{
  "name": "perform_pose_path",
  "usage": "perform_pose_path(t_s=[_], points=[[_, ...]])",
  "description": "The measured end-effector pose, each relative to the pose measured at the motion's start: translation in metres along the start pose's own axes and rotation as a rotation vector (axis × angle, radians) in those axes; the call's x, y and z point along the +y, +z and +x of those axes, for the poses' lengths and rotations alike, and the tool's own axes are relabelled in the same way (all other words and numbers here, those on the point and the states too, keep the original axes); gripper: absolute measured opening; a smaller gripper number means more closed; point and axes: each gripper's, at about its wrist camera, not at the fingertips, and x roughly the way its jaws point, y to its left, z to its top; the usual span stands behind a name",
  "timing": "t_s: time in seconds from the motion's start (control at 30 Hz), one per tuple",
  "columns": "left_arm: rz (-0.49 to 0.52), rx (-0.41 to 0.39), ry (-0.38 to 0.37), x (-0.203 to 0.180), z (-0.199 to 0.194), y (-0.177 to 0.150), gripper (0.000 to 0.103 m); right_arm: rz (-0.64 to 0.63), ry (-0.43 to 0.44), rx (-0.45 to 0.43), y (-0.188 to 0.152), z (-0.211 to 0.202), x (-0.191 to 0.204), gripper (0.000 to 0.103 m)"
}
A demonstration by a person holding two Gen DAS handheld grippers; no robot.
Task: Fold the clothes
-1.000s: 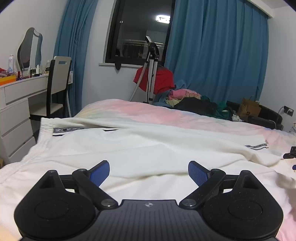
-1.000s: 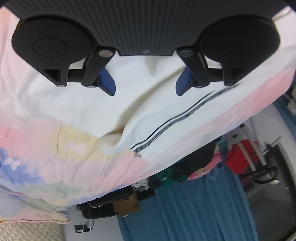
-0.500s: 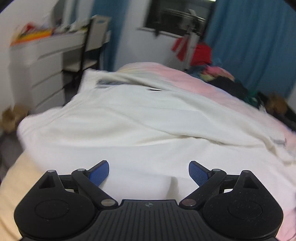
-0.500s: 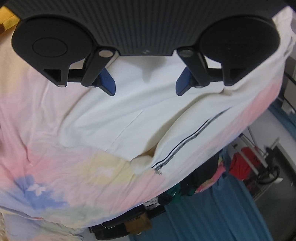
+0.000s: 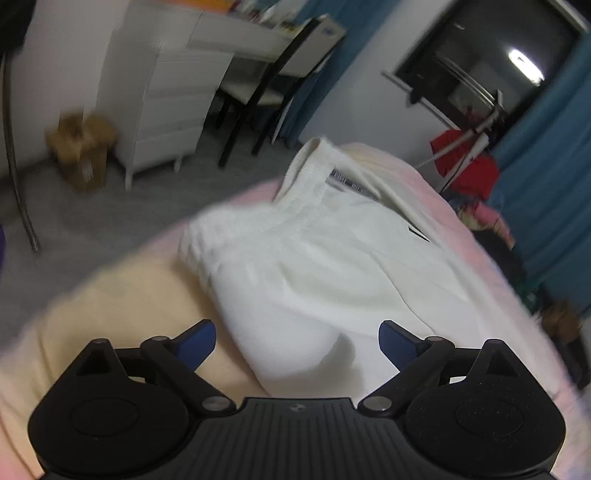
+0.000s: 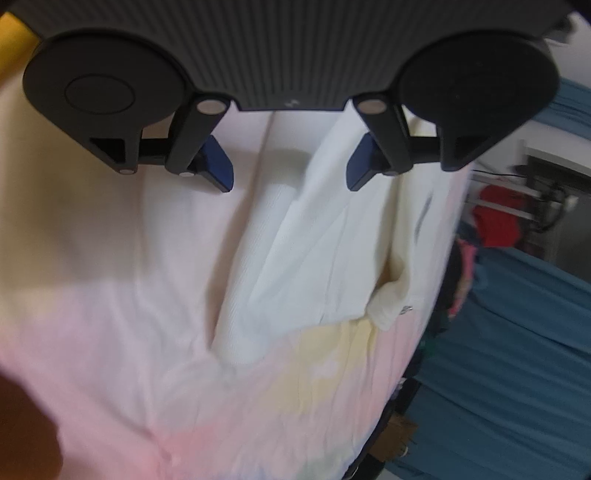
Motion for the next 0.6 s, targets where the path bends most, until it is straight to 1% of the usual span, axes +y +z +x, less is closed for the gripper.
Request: perform_pose_path(t_s=[0.03, 0.07, 0.1, 0.23, 0.33, 0.4, 0.43, 0.47, 0.53, 0.57, 0.6], points=[[-0.041, 0.021, -0.023, 0.005, 0.002, -0.001, 0.096, 0.009, 0.014, -0.007, 0.002, 0.003, -0.002, 0.068], [-0.077, 0.026, -0.041, 0.010, 0.002, -0.001, 0.096, 0.018, 0.028, -0.014, 0.005, 0.007, -0.005, 0.064], [-0.101, 0.021, -0.054, 0.013, 0.002, 0.000, 0.096, 0.027, 0.042, -0.022, 0.007, 0.010, -0.007, 0.064], [-0.122, 0.006, -0.073, 0.021, 0.001, 0.001, 0.096, 0.007, 0.079, -0.060, 0.015, 0.022, -0.007, 0.051], [-0.149, 0.013, -0.076, 0.024, 0.006, 0.002, 0.096, -0.014, 0.085, -0.046, 0.016, 0.034, -0.003, 0.051], [-0.166, 0.014, -0.080, 0.027, 0.007, 0.002, 0.096, -0.031, 0.061, -0.029, 0.017, 0.042, -0.003, 0.047], [-0.171, 0.012, -0.082, 0.028, 0.009, 0.002, 0.095, -0.038, 0.045, -0.029, 0.017, 0.045, -0.002, 0.038], [-0.172, 0.009, -0.085, 0.028, 0.010, 0.002, 0.095, -0.041, 0.028, -0.038, 0.017, 0.045, -0.001, 0.024], [-0.173, 0.007, -0.088, 0.026, 0.012, 0.001, 0.095, -0.036, 0.025, -0.064, 0.018, 0.041, 0.000, 0.012], [-0.176, 0.008, -0.093, 0.026, 0.012, 0.001, 0.095, -0.030, 0.030, -0.076, 0.018, 0.038, 0.001, 0.008], [-0.179, 0.011, -0.100, 0.025, 0.014, 0.001, 0.094, -0.024, 0.034, -0.088, 0.019, 0.035, 0.002, 0.008]])
